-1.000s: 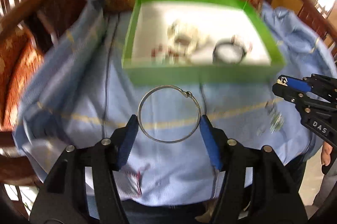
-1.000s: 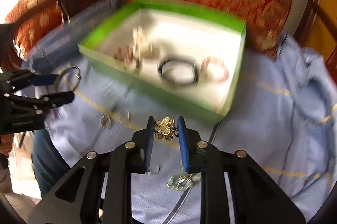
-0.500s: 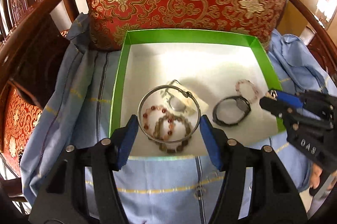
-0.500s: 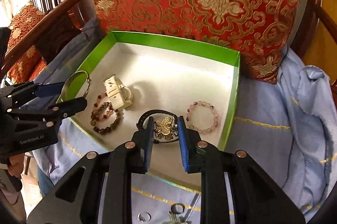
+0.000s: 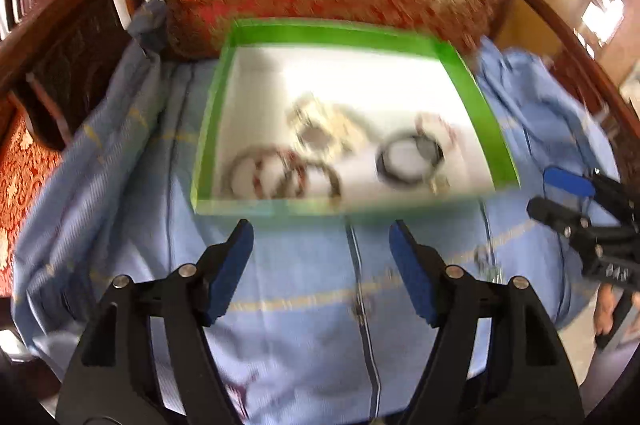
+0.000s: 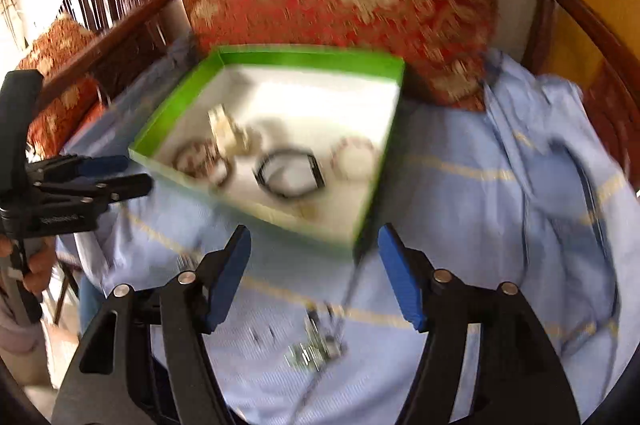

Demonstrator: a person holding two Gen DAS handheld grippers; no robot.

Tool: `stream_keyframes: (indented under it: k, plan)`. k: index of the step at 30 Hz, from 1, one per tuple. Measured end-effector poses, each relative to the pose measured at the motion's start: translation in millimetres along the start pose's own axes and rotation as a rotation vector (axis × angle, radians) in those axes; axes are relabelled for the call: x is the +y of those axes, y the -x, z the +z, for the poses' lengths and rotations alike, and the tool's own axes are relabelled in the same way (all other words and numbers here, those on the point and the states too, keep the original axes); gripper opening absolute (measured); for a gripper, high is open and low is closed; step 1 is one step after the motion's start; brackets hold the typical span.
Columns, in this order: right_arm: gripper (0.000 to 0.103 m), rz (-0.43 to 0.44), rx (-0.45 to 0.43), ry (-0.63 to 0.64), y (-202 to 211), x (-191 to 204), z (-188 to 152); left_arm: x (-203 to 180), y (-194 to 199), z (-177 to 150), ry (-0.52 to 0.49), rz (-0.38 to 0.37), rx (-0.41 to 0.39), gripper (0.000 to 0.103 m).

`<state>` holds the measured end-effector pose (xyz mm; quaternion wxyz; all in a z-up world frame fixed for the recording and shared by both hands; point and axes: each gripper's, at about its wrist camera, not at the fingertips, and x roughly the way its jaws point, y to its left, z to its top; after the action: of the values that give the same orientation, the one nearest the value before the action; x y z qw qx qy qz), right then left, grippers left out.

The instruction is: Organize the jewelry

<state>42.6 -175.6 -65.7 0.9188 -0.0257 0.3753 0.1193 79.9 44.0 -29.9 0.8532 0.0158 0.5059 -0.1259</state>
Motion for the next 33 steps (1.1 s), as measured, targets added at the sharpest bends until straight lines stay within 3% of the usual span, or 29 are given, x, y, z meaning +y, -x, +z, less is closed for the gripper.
stream_keyframes:
  k: [4,8,12,18,20,22,24,33]
  plan:
    - [0.065,-0.055,0.089,-0.009,-13.1,-10.3,-35.6,-19.7,-20.2,-33.2,-0.066,0.011,0.080,0.067]
    - [0.065,-0.027,0.130,-0.057,-22.6,-15.3,-56.0,-37.5,-38.0,-57.0,-0.109,-0.030,0.156,0.050]
    - [0.065,0.005,0.147,-0.021,-26.3,-2.3,-62.1,-44.9,-50.3,-65.6,-0.117,-0.036,0.192,0.050]
    - [0.065,-0.021,0.222,0.085,-46.0,25.1,-72.3,-46.3,-52.5,-64.4,-0.116,-0.031,0.194,0.050]
    - [0.053,-0.009,0.237,0.094,-51.3,29.8,-76.6,-46.4,-53.3,-64.7,-0.119,-0.028,0.194,0.050]
    - [0.034,-0.042,0.224,0.130,-52.5,34.7,-77.2,-47.6,-55.5,-63.0,-0.119,-0.029,0.194,0.051]
    - [0.025,-0.010,0.226,0.115,-51.9,33.7,-74.9,-48.3,-56.3,-62.0,-0.118,-0.030,0.195,0.051]
    - [0.024,0.028,0.166,0.063,-52.7,23.4,-49.3,-50.8,-57.5,-61.4,-0.129,-0.024,0.197,0.055]
